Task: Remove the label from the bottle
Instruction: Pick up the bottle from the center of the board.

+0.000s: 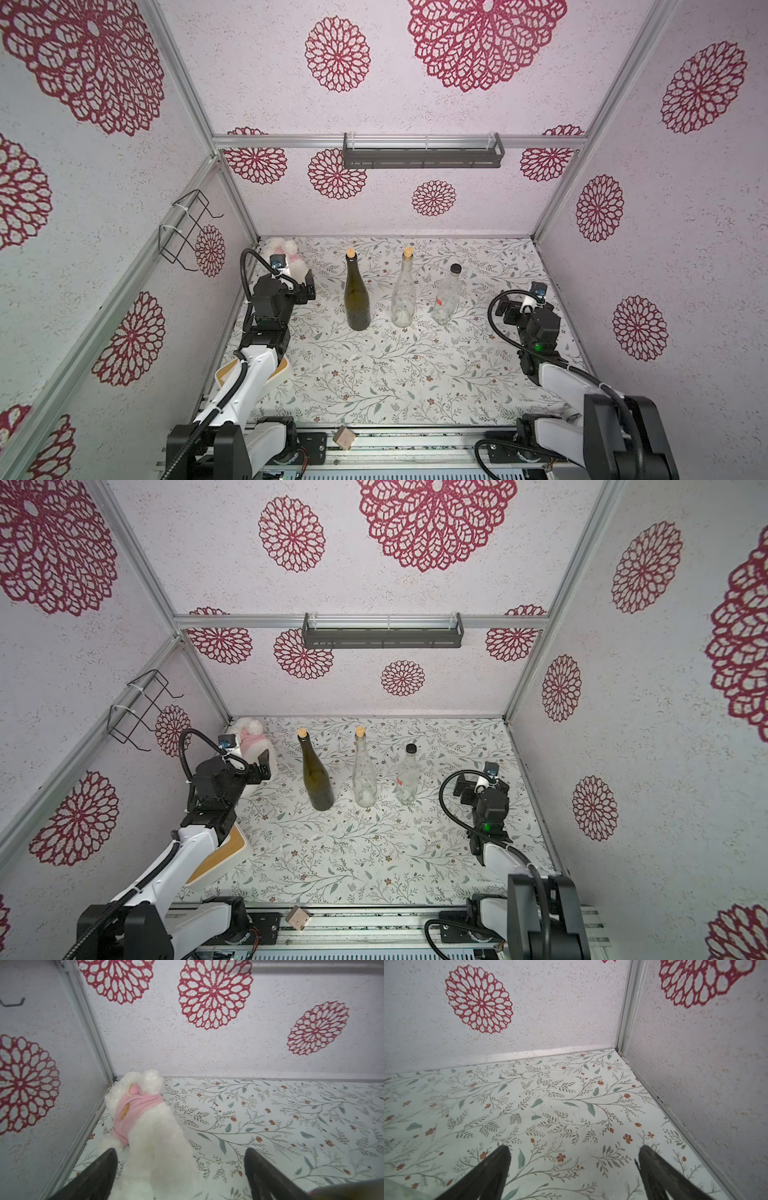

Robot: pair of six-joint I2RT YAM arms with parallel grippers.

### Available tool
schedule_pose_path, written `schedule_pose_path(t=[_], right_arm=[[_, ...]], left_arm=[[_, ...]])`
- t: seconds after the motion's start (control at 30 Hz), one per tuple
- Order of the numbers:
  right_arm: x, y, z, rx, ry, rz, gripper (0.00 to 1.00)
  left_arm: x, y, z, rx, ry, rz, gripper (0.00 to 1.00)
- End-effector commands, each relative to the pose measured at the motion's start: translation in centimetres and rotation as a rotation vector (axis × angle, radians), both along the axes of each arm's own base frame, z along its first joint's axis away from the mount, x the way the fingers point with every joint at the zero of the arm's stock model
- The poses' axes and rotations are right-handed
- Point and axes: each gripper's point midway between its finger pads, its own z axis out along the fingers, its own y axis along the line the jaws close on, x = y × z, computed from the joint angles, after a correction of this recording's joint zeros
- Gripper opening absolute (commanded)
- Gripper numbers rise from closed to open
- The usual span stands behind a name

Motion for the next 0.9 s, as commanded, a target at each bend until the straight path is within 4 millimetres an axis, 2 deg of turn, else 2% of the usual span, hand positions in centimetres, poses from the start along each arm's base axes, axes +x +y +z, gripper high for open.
schedule_pose_path(t=[0.0, 0.07, 0.27, 0.37, 0.5, 0.67, 0.8, 0.87], right_arm=[[-1.4, 0.5, 0.0, 0.093, 0.115, 0.009, 0.99], [-1.9, 0.8, 1.1, 0.107, 0.133, 0.026, 0.99], [-3.8, 2.9, 4.4, 0.106, 0.165, 0.15, 0.99], [-4.5, 4.0, 5.3, 0.101, 0.172, 0.217, 0.99], [-5.7, 6.8, 6.7, 0.078, 0.177, 0.399, 0.97], [-5.9, 8.6, 8.4, 0.12, 0.137, 0.499, 0.83], [-5.1, 10.1, 8.9, 0.174, 0.109, 0.571, 0.62], [-4.8, 10.6, 9.7, 0.171, 0.084, 0.587, 0.6]], left_arm=[[-1.1, -0.2, 0.3, -0.061, 0.086, 0.036, 0.97], [-1.3, -0.3, 1.0, -0.133, 0.106, 0.05, 0.97], [-1.8, -3.4, 3.3, -0.271, 0.155, -0.092, 0.97], [-2.0, -2.8, 4.5, -0.392, 0.164, -0.011, 0.97], [-2.6, -2.7, 6.0, -0.426, 0.136, 0.001, 0.97], [-3.7, -2.8, 7.8, -0.437, 0.094, -0.016, 0.97], [-4.6, -2.8, 9.2, -0.452, 0.052, -0.024, 0.97], [-4.9, -2.7, 9.5, -0.449, 0.043, -0.024, 0.97]])
